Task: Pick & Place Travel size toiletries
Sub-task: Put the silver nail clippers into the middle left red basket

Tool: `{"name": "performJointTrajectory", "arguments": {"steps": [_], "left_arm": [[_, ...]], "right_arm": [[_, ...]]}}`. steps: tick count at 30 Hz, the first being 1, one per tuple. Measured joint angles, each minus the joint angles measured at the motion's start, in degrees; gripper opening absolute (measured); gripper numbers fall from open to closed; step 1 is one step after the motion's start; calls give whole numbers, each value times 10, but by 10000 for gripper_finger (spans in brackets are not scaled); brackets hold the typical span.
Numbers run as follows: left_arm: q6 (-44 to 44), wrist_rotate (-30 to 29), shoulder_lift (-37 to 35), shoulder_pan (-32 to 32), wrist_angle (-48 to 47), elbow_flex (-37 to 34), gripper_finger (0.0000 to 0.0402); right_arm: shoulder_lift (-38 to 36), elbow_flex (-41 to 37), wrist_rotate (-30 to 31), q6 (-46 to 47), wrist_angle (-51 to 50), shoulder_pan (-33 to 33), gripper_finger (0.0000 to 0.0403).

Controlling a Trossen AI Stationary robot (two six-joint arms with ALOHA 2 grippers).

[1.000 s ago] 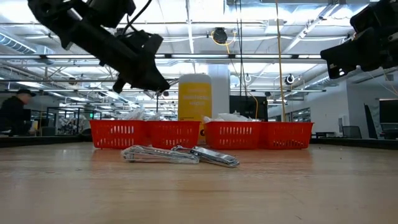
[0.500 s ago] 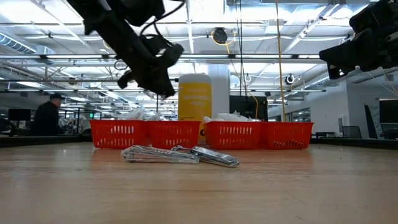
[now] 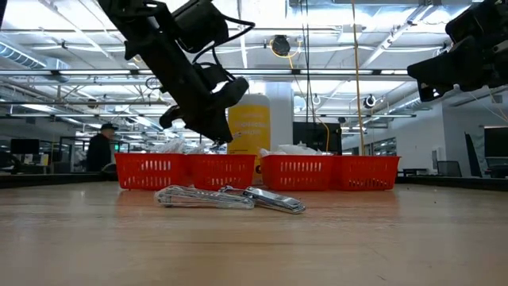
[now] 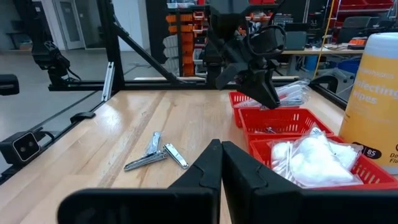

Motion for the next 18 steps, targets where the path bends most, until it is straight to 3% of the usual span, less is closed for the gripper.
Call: {"name": "performJointTrajectory", "arguments": {"steps": [5,14,18], "left_arm": [[4,0,0,0,-1,0,60],[-6,1,0,0,0,0,41],[4,1,0,0,6,0,67]], "right_arm": [[0,0,0,0,0,0,0],[0,0,0,0,0,0,0],[0,0,0,0,0,0,0]]}}
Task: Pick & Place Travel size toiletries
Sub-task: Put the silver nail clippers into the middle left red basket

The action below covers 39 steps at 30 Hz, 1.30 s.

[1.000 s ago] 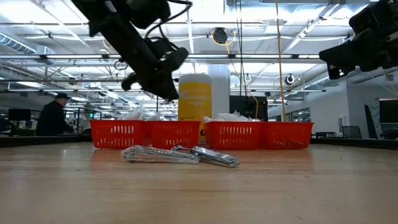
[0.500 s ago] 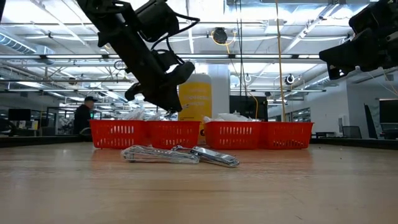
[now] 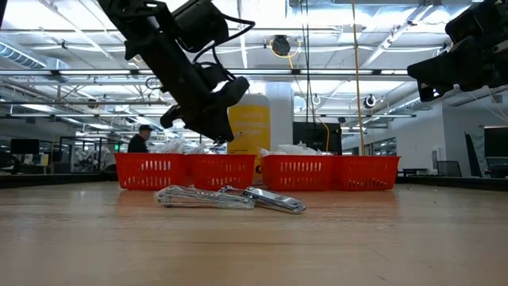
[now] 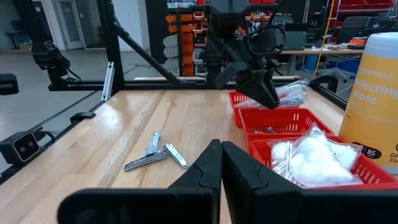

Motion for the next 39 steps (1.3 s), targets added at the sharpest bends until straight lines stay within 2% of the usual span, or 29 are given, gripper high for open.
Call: {"name": "performJointTrajectory", "arguments": {"steps": [7,22,25,29,34,36,39], "left_arm": [[33,0,0,0,3,0,101],[51,2,0,0,10,0,108],[99,60,-7,-1,48,-1,108],[206,196,-15,-23,179,-1,108],[294,318,-15,-77,320,0,108],[341,316,-15,-114,302,18,108],[371,227,-15,-171,123,94,108]], "right_arm": [[0,0,0,0,0,0,0],[0,0,0,0,0,0,0],[0,0,0,0,0,0,0],[0,0,0,0,-1,0,0],[0,0,0,-2,-2,0,0],[0,0,0,-2,-2,0,0],[0,0,0,-2,-2,0,0]]}}
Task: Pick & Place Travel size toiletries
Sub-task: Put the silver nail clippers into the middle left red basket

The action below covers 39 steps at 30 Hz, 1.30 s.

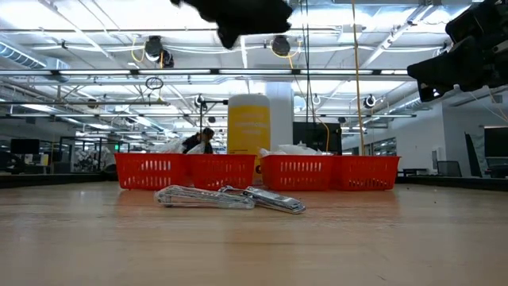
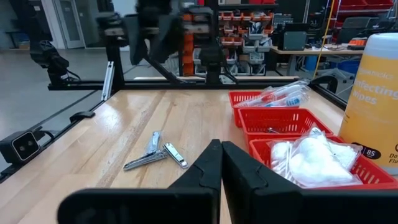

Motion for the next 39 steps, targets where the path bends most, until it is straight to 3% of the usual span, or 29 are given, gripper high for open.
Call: {"name": "performJointTrajectory", "arguments": {"steps": [4,8,15,21,26,30,39], "left_arm": [[-79,-110,33,-47,-272,131,108],[-208,-118,74,-69,-388,201,109],[-329,-62,122,-76,-415,206,115],[-385,-60,173,-75,-472,205,176],[-345,-15,200,-71,-484,205,235],[-297,-6,216,-74,-488,205,259],[-248,-7,239,-75,-487,203,243]], "right_arm": [[0,0,1,0,1,0,0],[0,0,1,0,1,0,0],[0,0,1,0,1,0,0],[1,0,0,0,0,0,0],[1,0,0,0,1,0,0],[1,0,0,0,1,0,0],[0,0,0,0,0,0,0]]}}
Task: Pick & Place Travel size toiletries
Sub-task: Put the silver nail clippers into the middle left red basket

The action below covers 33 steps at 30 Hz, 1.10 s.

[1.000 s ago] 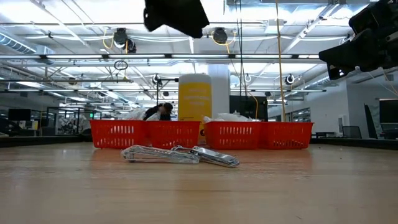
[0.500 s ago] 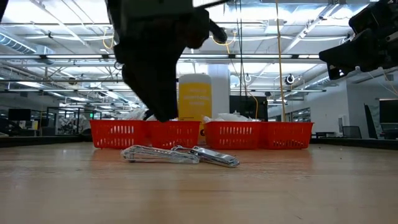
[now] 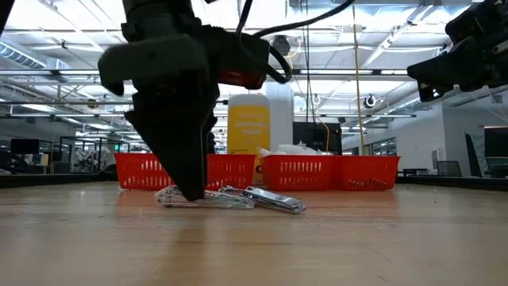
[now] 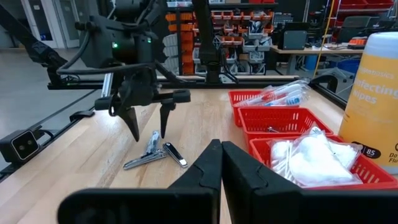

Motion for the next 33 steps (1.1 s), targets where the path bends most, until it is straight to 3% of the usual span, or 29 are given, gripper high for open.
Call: {"name": "performJointTrajectory", "arguments": {"steps": [8,21,33], "left_arm": [[9,8,6,5,-15,-4,219],[20,33,1,14,48,-47,177],[35,31,3,14,52,-48,86]], "right_arm": [[1,0,0,0,-2,0,0],[1,0,0,0,-2,0,0],[1,0,0,2,-2,0,0]]}}
